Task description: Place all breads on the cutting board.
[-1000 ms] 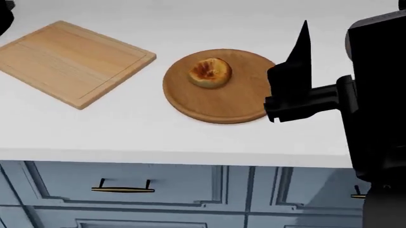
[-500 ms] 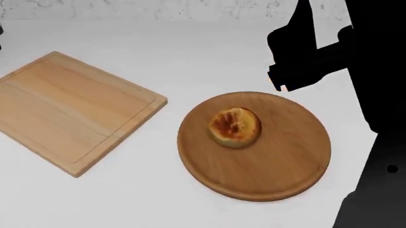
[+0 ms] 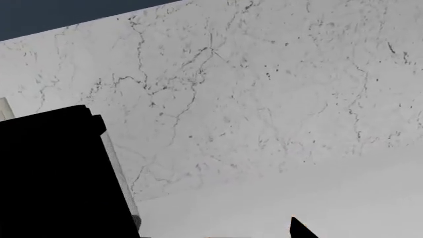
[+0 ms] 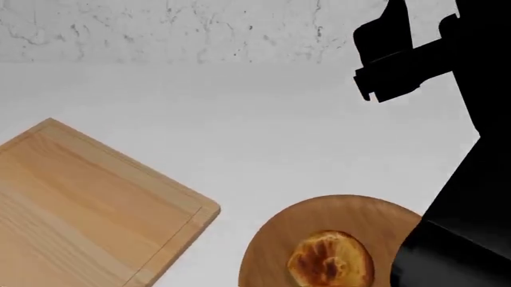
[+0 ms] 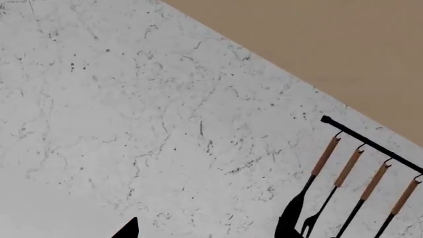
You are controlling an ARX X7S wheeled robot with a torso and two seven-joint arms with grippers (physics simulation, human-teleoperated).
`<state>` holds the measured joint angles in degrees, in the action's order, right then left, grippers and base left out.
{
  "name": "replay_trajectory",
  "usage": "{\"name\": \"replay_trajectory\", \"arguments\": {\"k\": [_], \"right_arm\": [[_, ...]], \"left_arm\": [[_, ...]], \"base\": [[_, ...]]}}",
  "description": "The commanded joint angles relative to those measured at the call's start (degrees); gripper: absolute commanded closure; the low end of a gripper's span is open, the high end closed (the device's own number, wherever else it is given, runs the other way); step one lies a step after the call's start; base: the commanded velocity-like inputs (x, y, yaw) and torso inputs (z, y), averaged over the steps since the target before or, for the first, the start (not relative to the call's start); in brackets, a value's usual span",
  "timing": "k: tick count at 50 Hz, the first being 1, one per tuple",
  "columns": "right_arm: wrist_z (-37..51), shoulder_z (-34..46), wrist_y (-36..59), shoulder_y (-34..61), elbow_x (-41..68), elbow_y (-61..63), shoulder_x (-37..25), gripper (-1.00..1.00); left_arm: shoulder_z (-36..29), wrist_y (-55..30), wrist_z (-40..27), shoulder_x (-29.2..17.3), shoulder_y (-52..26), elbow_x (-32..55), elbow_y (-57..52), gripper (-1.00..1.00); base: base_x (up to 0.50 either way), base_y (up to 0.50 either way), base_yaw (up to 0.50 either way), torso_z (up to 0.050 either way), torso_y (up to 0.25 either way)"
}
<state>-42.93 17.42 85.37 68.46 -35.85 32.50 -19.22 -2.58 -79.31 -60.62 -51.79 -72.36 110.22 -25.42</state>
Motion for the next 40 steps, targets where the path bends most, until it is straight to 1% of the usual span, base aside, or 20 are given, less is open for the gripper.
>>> {"name": "replay_trajectory", "arguments": {"k": [1, 9, 14, 22, 26, 27, 28, 30, 31, 32, 34, 35, 36, 37, 38, 39, 40], "right_arm": [[-1.04, -0.12, -1.56, 0.3, -0.8, -2.9, 0.15, -1.0], [-1.78, -0.29, -0.97, -0.02, -0.9, -2.96, -0.43, -1.0], [-2.16, -0.57, -0.27, 0.23, -0.89, -3.34, -0.04, -1.0], [-3.0, -0.02, 0.44, 0.54, -1.42, -2.93, -0.7, -1.0], [-1.74, 0.52, -1.37, -0.42, -2.11, -3.06, -1.08, -1.0], [-1.72, -1.0, -0.22, -0.08, -1.9, -3.66, 0.09, -1.0], [-1.31, -1.24, -0.61, 0.01, -2.06, -3.9, 0.1, -1.0], [-2.72, -1.98, 1.7, 0.75, -1.79, -5.11, -0.68, -1.0], [-1.71, -3.04, 2.93, 1.34, -2.72, -6.53, -0.54, -1.0], [-1.94, -3.23, 1.19, 0.87, -2.44, -6.24, -1.55, -1.0], [-2.47, -5.61, -0.21, 0.87, -1.55, -6.03, -1.64, -1.0], [-2.03, -9.7, -3.95, -0.35, 0.07, -4.96, -0.66, -1.0], [-0.59, -14.45, -3.96, 0.38, 0.58, -5.13, 2.13, -1.0], [-1.75, -10.23, 0.51, 1.3, -1.47, -7.56, -2.96, -1.0], [-2.28, -9.96, 2.28, 2.18, -1.77, -8.28, -3.54, -1.0], [-5.11, -6.96, 3.98, 2.7, -1.58, -8.8, -6.63, -1.0], [-9.75, -7.46, 4.56, 3.0, -4.04, -9.7, -6.9, -1.0]], "left_arm": [[-1.63, 0.88, -0.72, -0.77, -1.7, 1.59, 0.12, -1.0], [-2.09, 1.48, -0.72, -0.91, -1.8, 1.8, -0.1, -1.0], [-2.16, 1.47, 0.16, -0.46, -1.81, 0.52, 0.07, -1.0], [-2.62, 2.31, -0.43, -0.99, -1.98, 1.52, -0.16, -1.0], [-2.75, 2.53, -0.5, -1.37, -2.04, 1.82, -0.27, -1.0], [-2.14, 2.49, 0.02, -1.48, -1.2, 1.03, -0.56, -1.0], [-1.96, 2.59, 0.19, -1.51, -0.86, 0.9, -0.71, -1.0], [-1.01, 2.83, 0.98, -1.39, 0.74, -0.06, -1.39, -1.0], [-0.49, 2.88, 1.65, -1.23, 1.62, -0.8, -1.61, -1.0], [-0.08, 2.8, 2.43, -1.02, 2.3, -1.72, -1.73, -1.0], [0.24, 2.74, 3.38, -0.71, 2.89, -2.93, -1.76, -1.0], [0.4, 2.74, 3.89, -0.5, 3.15, -3.52, -1.78, -1.0], [0.4, 2.73, 4.08, -0.48, 3.24, -3.73, -1.87, -1.0], [0.64, 2.71, 4.62, -0.35, 3.67, -4.35, -2.02, -1.0], [0.79, 2.73, 4.94, -0.34, 3.94, -4.7, -2.11, -1.0], [1.09, 2.8, 5.37, -0.34, 4.4, -5.19, -2.18, -1.0], [1.32, 2.92, 5.68, -0.28, 4.75, -5.5, -2.27, -1.0]], "base": [[0.5, 0.0, 0.0, 0.0, 0.0], [0.5, -0.05, 0.0, 0.0, 0.001], [0.5, -0.27, 0.0, 0.0, 0.003], [0.49, -0.32, 0.0, 0.0, 0.0], [0.0, 0.0, 0.0, 0.0, 0.0], [0.0, 0.0, 0.0, 0.0, 0.0], [0.0, 0.0, 0.0, 0.0, 0.0], [0.0, 0.0, 0.0, 0.0, 0.0], [0.0, 0.0, 0.0, 0.0, 0.0], [0.0, 0.0, 0.0, 0.0, 0.0], [0.0, 0.0, 0.0, 0.0, 0.0], [0.0, 0.0, 0.0, 0.0, 0.0], [0.0, 0.0, 0.0, 0.0, 0.0], [0.0, 0.0, 0.0, 0.0, 0.0], [0.0, 0.0, 0.0, 0.0, 0.0], [0.0, 0.0, 0.0, 0.0, 0.0], [0.0, 0.0, 0.0, 0.0, 0.0]]}}
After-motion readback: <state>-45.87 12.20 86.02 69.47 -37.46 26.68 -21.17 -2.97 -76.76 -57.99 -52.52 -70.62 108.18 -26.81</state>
